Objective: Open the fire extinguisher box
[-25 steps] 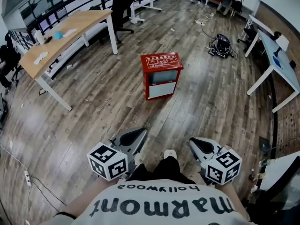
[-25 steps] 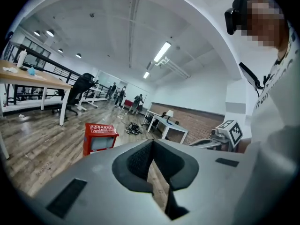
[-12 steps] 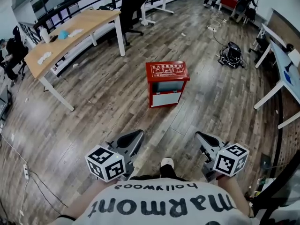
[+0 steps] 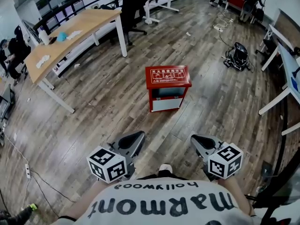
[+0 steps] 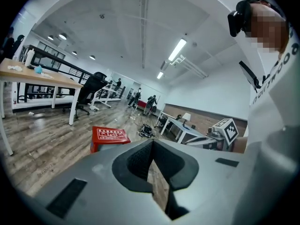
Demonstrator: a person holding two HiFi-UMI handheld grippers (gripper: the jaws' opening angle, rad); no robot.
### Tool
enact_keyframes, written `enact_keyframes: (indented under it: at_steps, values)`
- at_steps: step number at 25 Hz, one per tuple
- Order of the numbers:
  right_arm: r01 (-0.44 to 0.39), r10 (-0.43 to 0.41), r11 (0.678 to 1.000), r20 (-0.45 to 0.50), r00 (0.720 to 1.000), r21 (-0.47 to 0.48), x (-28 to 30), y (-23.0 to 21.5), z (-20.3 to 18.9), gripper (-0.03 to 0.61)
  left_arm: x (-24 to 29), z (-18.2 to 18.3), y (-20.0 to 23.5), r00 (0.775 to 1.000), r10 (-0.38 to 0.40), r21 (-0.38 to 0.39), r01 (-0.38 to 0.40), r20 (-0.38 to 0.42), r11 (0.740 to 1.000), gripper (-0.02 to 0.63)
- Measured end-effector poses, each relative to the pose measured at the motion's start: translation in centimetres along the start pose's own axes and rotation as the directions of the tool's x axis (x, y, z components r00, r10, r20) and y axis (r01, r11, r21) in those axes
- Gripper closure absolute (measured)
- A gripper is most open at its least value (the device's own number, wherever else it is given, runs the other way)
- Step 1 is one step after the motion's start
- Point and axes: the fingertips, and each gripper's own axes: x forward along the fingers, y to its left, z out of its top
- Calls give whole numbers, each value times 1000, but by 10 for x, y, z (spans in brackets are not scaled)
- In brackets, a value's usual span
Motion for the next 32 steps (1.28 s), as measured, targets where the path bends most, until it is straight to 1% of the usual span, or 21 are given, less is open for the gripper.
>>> enact_keyframes:
  at_steps: [6, 11, 16, 20, 25, 27, 29, 31, 32]
  values:
    - [3, -3, 1000, -13, 1000, 0, 7, -44, 9, 568, 46, 13, 7, 1000, -1, -1, 1, -6, 1000, 607]
    - [14, -14, 1000, -9, 1000, 0, 5, -85, 17, 568, 86, 24, 10, 1000, -2, 4, 2, 3, 1000, 606]
    - [28, -28, 1000, 12, 1000, -13, 7, -120, 26, 568, 112, 22, 15, 1000, 4, 12, -4, 6, 1000, 606]
    - [23, -23, 1000, 25, 999, -20, 11, -130, 30, 568, 118, 22, 21, 1000, 24, 25, -24, 3, 999, 607]
    - [-1, 1, 1000, 4, 1000, -17, 25, -127, 29, 568, 118, 25, 36, 999, 42, 25, -42, -6, 999, 607]
    - [-3, 3, 1000, -2, 1000, -6, 33, -131, 29, 568, 126, 25, 43, 1000, 26, 18, -26, 7, 999, 607]
    - [0, 0, 1000, -6, 1000, 11, 43, -140, 29, 568, 137, 27, 51, 999, -5, 18, 4, 45, 1000, 607]
    - [4, -4, 999, -7, 1000, 49, 54, -151, 28, 568, 152, 28, 61, 996, -41, 31, 39, 79, 999, 607]
    - [3, -3, 997, -4, 1000, 76, 60, -157, 28, 568, 160, 28, 68, 995, -57, 40, 54, 81, 998, 607]
